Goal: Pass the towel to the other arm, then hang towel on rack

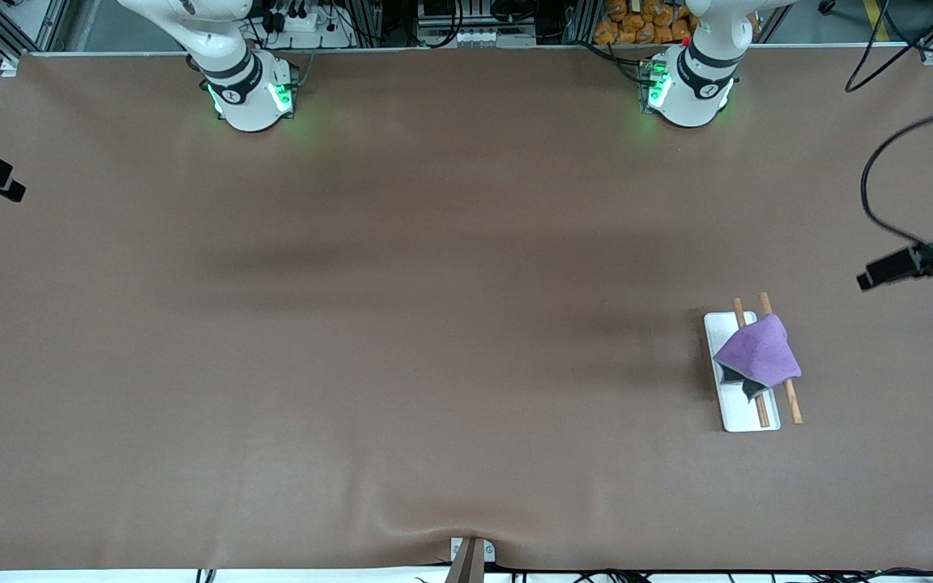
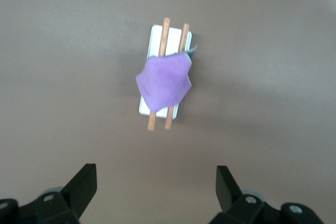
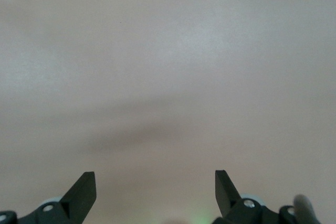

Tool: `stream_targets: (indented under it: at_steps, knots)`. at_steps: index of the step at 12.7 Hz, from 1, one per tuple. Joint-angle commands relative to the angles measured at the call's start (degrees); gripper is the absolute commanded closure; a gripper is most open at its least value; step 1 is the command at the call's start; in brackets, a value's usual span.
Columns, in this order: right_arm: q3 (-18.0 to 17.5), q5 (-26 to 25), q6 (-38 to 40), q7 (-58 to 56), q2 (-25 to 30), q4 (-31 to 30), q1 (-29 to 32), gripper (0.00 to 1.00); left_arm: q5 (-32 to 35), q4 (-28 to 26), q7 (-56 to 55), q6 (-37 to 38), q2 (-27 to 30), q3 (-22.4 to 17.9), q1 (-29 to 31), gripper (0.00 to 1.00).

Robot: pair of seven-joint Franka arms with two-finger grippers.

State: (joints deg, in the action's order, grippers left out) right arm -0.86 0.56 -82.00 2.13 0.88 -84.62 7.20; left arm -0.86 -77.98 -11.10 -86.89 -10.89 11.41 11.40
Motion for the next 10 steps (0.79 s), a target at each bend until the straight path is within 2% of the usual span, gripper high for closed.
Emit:
stream_targets:
  at_steps: [1,6,10]
  knots:
    - [0.16,-0.04,0.09,0.5,0.27,0.33,-0.26,0.0,0.16,-1.38,0.82,3.38,4.02,1.16,-0.24,0.0]
    - [0.07,0.05,0.09,0.5,-0.09,0.33,-0.78,0.0,-0.02,-4.8,1.08,5.59,9.56,4.76,-0.23,0.0]
    - [0.07,0.14,0.0,0.59,-0.09,0.33,-0.7,0.0,0.07,-14.29,1.26,0.77,15.54,2.05,-3.13,0.0]
